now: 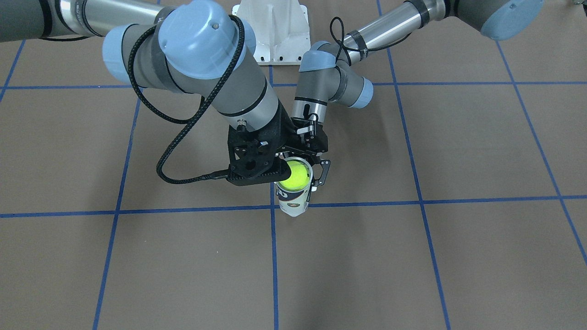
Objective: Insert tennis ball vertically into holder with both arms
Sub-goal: 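Drop the second ball into the can and open the right gripper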
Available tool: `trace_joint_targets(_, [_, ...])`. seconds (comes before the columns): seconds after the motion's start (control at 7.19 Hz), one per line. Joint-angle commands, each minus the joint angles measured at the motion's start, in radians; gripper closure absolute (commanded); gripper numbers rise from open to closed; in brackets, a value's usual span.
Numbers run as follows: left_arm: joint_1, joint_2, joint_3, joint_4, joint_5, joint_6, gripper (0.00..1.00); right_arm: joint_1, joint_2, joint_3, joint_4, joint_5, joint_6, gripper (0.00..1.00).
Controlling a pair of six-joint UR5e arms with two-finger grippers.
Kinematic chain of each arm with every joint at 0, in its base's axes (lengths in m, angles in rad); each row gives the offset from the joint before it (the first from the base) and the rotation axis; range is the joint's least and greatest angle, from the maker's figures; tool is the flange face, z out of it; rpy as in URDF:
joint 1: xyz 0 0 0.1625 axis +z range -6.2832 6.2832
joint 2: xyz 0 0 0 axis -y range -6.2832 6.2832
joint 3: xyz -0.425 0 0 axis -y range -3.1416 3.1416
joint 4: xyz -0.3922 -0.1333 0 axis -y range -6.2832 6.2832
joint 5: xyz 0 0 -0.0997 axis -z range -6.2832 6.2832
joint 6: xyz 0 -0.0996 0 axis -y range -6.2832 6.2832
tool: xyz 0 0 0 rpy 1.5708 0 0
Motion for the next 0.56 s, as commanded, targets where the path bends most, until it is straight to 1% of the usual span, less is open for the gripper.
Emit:
trace_joint_targets(0.0, [0.001, 0.005, 0.002, 0.004, 0.008, 0.002, 0.01, 0.0, -0.001, 0.007, 0.0, -0.001, 0.013, 0.01])
trace_joint_targets(0.42, [0.001, 0.006, 0.002, 0.004, 0.006, 0.002, 0.01, 0.0, -0.002, 0.012, 0.0, -0.001, 0.016, 0.01])
